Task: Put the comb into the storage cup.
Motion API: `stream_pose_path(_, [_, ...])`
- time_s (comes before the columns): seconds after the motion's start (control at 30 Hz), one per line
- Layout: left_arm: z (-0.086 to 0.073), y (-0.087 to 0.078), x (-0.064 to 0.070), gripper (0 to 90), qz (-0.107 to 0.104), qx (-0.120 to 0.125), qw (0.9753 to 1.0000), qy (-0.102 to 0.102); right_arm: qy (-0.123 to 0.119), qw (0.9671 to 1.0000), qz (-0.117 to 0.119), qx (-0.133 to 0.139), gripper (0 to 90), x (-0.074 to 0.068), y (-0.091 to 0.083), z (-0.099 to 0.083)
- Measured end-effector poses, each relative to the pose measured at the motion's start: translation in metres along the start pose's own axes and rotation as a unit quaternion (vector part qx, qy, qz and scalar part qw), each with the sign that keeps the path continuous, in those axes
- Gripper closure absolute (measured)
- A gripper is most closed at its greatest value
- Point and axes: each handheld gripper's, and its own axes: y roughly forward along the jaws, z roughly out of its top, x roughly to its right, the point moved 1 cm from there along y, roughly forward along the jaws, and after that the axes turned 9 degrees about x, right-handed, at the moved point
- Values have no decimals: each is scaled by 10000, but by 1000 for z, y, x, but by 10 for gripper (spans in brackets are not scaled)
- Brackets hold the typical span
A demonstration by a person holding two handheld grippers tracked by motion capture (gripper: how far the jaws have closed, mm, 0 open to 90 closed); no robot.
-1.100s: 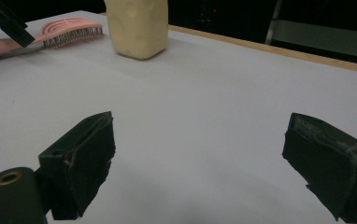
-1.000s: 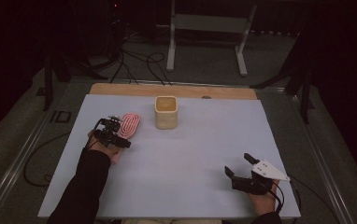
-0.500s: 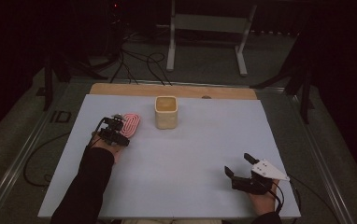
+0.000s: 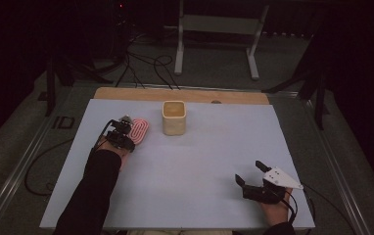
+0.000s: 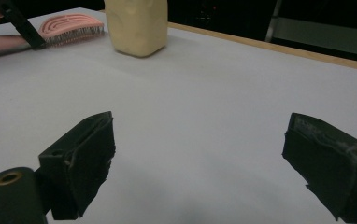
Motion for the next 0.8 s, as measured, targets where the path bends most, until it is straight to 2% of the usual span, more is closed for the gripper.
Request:
stream_pose_path(0.3, [1, 4, 0, 684, -174, -225, 9996, 63, -4, 10000, 6, -17, 92, 0, 0, 0])
stream_pose_path(0.8, [1, 2, 0, 706, -160, -180, 9996, 120, -1, 10000, 7, -30, 92, 0, 0, 0])
